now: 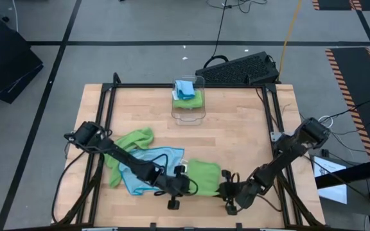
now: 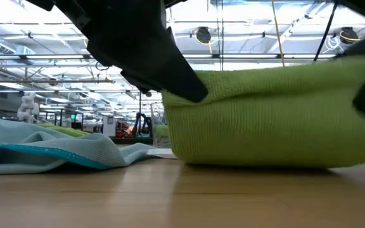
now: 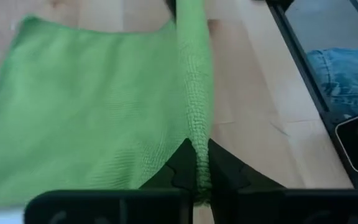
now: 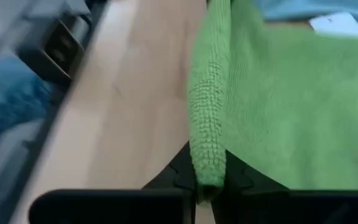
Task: Fold microfiber towels
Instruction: Fold the right green towel, then put the green towel into the transparent bin
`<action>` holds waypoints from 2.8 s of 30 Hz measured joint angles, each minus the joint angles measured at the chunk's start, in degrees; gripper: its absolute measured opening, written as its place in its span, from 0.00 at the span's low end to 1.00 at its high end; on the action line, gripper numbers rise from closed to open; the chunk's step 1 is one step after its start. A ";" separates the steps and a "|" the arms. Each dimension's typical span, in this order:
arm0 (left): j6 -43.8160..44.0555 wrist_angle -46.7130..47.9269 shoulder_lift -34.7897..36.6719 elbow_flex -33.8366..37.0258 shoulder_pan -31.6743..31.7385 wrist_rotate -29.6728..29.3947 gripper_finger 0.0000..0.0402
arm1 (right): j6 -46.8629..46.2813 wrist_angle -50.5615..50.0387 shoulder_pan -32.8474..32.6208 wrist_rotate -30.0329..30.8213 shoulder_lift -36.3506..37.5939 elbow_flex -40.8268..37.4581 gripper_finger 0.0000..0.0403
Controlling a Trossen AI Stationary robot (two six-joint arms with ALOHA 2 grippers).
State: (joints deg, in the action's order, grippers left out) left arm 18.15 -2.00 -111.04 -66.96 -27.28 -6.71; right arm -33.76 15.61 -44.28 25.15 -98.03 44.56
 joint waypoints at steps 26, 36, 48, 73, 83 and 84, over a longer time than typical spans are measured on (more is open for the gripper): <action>-1.72 4.71 3.35 0.00 1.60 -7.11 0.06 | -11.00 3.34 2.29 1.16 4.97 -5.03 0.03; -2.40 6.47 2.25 0.07 6.68 -6.85 0.06 | -14.58 3.39 4.33 3.69 4.98 -7.82 0.03; -0.07 8.50 2.25 0.11 6.94 -11.64 0.35 | -15.56 0.34 4.52 7.80 4.99 -7.82 0.30; -9.13 -2.95 -1.54 0.01 3.97 -17.15 0.17 | 4.54 24.18 4.29 18.55 0.59 -7.82 0.33; -3.99 2.65 -4.59 0.09 6.67 -17.21 0.06 | -0.05 31.71 5.57 24.30 -15.56 -7.82 0.19; -3.31 2.20 -5.12 -0.05 6.89 -17.17 0.06 | -1.28 31.57 5.64 24.28 -16.38 -7.82 0.18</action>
State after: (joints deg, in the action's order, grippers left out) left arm 14.85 0.20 -116.16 -67.01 -20.39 -23.88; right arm -35.05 47.18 -38.63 49.43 -114.41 36.73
